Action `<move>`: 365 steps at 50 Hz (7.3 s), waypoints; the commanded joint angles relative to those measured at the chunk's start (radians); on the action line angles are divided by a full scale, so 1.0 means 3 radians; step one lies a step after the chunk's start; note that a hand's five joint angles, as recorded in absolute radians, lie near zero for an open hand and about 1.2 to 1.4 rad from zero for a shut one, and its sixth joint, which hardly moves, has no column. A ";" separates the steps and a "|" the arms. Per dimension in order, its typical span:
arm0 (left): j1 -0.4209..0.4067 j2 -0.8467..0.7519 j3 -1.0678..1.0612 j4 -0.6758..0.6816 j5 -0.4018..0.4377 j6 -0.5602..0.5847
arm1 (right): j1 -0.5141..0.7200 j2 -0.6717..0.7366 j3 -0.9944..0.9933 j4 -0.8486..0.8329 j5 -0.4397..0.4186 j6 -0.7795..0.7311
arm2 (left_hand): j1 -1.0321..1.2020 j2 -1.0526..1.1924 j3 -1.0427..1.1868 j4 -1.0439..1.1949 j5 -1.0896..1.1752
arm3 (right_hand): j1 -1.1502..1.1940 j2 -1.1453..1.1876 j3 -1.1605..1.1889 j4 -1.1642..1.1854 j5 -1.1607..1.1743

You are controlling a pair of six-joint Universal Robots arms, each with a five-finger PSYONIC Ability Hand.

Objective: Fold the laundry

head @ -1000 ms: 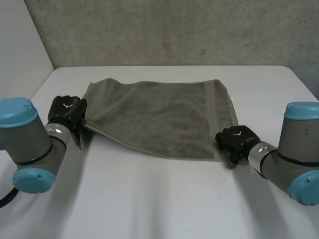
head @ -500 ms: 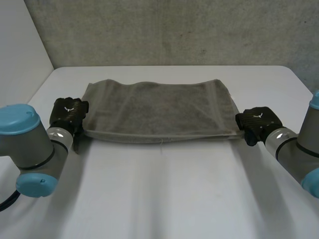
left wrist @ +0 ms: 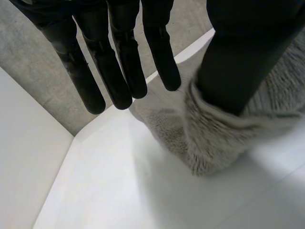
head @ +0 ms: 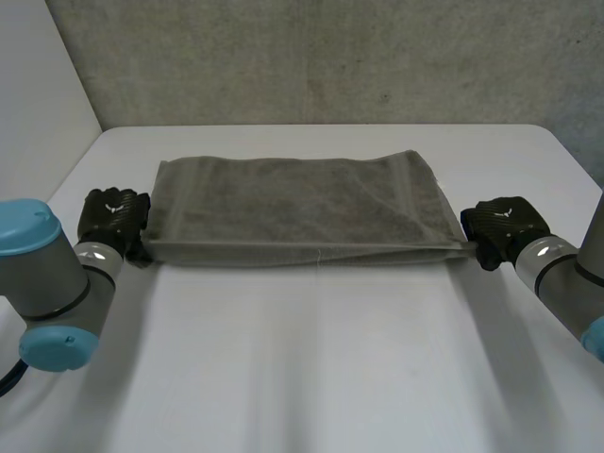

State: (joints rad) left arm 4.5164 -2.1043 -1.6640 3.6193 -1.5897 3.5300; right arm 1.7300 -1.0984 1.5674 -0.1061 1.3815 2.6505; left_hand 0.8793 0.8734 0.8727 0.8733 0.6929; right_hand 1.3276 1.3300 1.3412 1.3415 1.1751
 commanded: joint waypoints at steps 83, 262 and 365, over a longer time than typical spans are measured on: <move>0.0576 0.2017 -0.0875 -0.1126 0.1234 0.0986 | -0.0490 -0.1160 -0.0188 0.1985 -0.0489 -0.1047 | 0.1723 0.1743 0.1745 0.1743 0.1763 | 0.0229 0.0221 0.0184 0.0183 0.0155; 0.0306 0.0658 -0.0272 -0.0268 0.0958 -0.0952 | 0.2691 0.1105 -0.1998 0.0257 0.0749 -0.1027 | -0.2349 -0.2330 -0.2327 -0.2329 -0.2310 | -0.3843 -0.3852 -0.3889 -0.3890 -0.3917; -0.0962 0.0096 0.0249 -0.0958 0.0160 -0.1151 | 0.1556 0.0710 -0.0985 0.0317 -0.0213 0.1238 | -0.2347 -0.2327 -0.2325 -0.2326 -0.2307 | -0.3843 -0.3852 -0.3889 -0.3890 -0.3917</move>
State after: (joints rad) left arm 4.2545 -2.0015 -1.5714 3.3366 -1.5402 3.1803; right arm 2.1931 -1.0150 1.3579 -0.0835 1.3241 3.0339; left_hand 0.1698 0.1659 0.1659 0.1654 0.0339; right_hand 0.2320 0.2499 0.2420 0.2588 0.0618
